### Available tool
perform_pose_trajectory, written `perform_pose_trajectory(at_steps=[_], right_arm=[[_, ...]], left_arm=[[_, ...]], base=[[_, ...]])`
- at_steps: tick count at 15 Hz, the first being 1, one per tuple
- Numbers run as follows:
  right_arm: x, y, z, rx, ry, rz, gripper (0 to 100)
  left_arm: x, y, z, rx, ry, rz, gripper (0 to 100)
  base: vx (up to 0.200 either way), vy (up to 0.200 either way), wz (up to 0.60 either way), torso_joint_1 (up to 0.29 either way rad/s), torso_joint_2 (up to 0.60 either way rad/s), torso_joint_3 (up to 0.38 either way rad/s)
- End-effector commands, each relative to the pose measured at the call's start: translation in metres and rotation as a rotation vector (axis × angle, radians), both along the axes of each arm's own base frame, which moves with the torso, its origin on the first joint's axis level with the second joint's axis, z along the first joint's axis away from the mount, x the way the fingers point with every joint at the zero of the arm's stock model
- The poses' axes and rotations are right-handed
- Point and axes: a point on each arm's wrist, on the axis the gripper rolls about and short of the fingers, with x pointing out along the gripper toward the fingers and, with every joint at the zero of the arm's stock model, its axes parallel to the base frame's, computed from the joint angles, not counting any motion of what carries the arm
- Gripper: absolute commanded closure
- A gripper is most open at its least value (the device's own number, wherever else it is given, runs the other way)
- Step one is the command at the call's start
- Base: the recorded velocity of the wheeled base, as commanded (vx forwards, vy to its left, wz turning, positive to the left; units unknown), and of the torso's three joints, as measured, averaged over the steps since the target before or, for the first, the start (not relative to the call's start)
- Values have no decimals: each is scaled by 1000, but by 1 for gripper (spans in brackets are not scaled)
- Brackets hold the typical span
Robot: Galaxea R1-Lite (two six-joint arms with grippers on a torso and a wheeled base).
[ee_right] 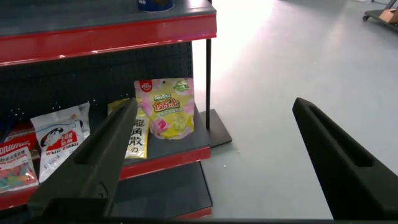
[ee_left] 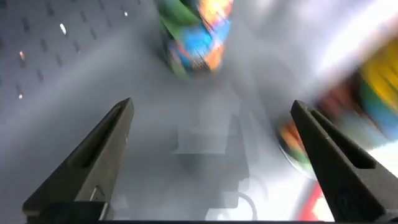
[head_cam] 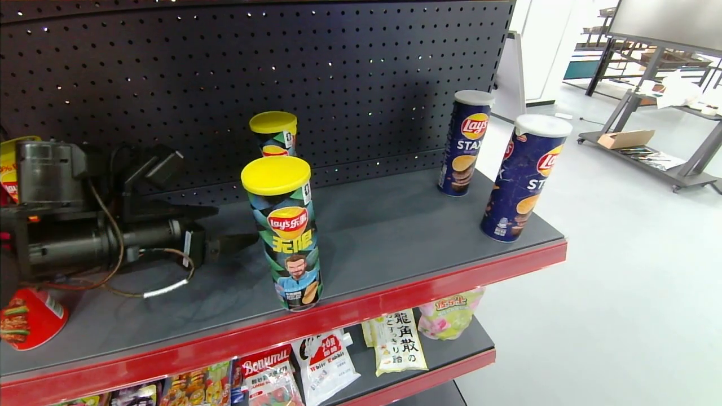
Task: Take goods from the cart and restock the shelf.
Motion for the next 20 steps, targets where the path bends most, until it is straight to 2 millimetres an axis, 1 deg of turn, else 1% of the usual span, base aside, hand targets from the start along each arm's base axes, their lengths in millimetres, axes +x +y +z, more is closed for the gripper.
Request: perform_pose_trajectory(at_steps=[1,2,3,4,5,6,7,8,9,10,11,13,14,15,18,20], right_arm=[[0,0,0,0,-2,1,0],[0,0,0,0,-2,1,0],[0,0,0,0,-2,1,0],[0,0,0,0,0,1,0],[0,0,0,0,0,1,0],[0,0,0,0,0,1,0],[0,0,0,0,0,1,0],[0,0,0,0,0,1,0],[0,0,0,0,0,1,0],[0,0,0,0,0,1,0],[0,0,0,0,0,1,0],[0,0,0,0,0,1,0],[0,0,0,0,-2,1,0],[0,0,0,0,0,1,0],[0,0,0,-3,-2,6,0],[0,0,0,-5,-2,6,0]], left_arm=[[-63,9,1,-6,-35,2,0],[-91,14,-2,-6,-38,18,0],[-91,14,-2,-6,-38,18,0],[-138,22,2,-45,-106,51,0],[-149,24,4,-75,-131,68,0],[-174,27,7,-131,-196,114,0],[-195,33,4,-106,-286,268,0],[-210,38,3,-77,-365,433,0],[-224,41,1,-69,-430,551,0],[-237,44,-6,-56,-457,653,0],[-250,46,-18,-43,-453,709,0],[-275,47,-45,-32,-435,691,0],[-285,47,-56,-30,-430,664,0],[-287,48,-62,-19,-405,669,0],[-287,47,-63,-15,-394,653,0],[-286,47,-64,-13,-390,652,0]], base=[[0,0,0,0,0,0],[0,0,0,0,0,0],[0,0,0,0,0,0],[0,0,0,0,0,0],[0,0,0,0,0,0],[0,0,0,0,0,0],[0,0,0,0,0,0],[0,0,0,0,0,0],[0,0,0,0,0,0],[0,0,0,0,0,0],[0,0,0,0,0,0],[0,0,0,0,0,0],[0,0,0,0,0,0],[0,0,0,0,0,0],[0,0,0,0,0,0],[0,0,600,5,5,0]])
